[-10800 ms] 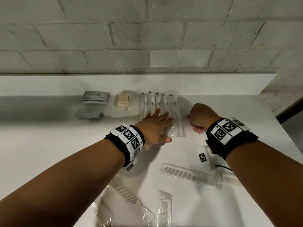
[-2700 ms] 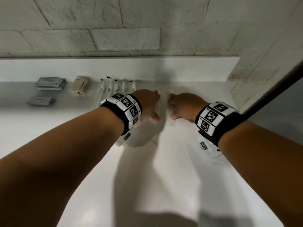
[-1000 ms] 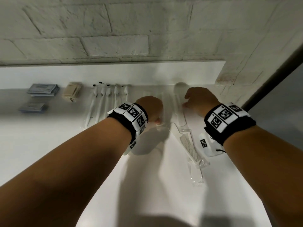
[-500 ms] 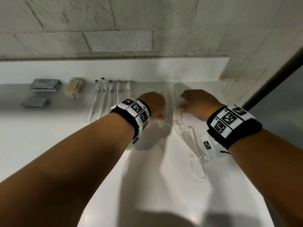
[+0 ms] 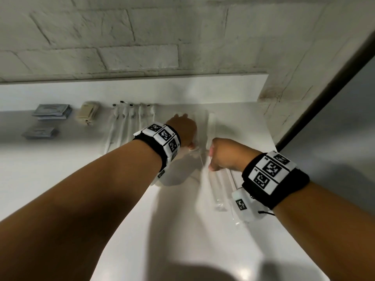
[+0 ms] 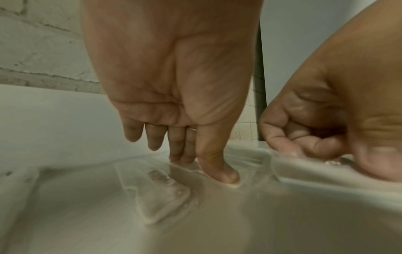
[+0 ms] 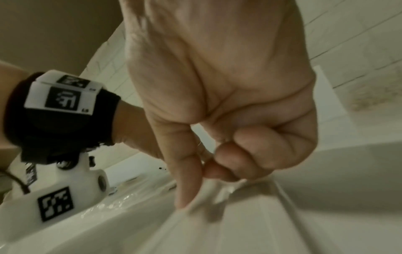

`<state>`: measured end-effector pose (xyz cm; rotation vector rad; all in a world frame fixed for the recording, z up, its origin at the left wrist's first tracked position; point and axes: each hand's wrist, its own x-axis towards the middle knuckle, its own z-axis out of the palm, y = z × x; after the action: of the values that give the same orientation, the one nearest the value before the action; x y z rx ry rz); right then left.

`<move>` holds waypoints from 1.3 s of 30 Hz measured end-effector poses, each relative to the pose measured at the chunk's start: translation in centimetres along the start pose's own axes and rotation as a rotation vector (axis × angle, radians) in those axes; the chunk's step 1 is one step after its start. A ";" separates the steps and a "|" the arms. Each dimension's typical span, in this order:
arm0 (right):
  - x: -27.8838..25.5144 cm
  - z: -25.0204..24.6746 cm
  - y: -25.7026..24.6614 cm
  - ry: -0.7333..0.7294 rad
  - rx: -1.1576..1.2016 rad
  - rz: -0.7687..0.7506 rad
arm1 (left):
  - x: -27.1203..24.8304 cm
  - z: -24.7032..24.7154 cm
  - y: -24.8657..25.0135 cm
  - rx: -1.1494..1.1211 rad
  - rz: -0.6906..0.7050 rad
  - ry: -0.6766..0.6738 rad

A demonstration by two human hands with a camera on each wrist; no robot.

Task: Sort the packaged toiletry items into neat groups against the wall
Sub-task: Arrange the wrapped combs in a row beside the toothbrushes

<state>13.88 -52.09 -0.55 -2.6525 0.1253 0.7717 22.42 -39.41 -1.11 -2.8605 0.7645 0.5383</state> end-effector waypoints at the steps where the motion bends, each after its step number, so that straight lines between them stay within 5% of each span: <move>1: -0.2 -0.2 0.2 -0.015 0.045 0.004 | 0.1 0.1 -0.1 0.029 0.007 0.011; 9: -1.5 2.2 -1.7 0.121 -0.033 -0.001 | -0.2 0.4 0.1 0.064 0.025 0.035; 15: -1.7 2.7 -3.8 0.046 0.113 0.114 | -0.4 0.1 0.2 0.045 0.009 0.014; 32: -4.5 5.1 -5.7 0.147 -0.122 -0.032 | -1.6 -1.3 0.6 0.021 -0.025 -0.060; 39: -2.9 0.5 -2.4 0.164 0.363 0.043 | -1.4 -1.6 0.7 0.021 -0.044 -0.085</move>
<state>11.58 -49.73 1.41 -2.3674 0.3332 0.4886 21.43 -39.76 0.81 -2.8073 0.6878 0.6374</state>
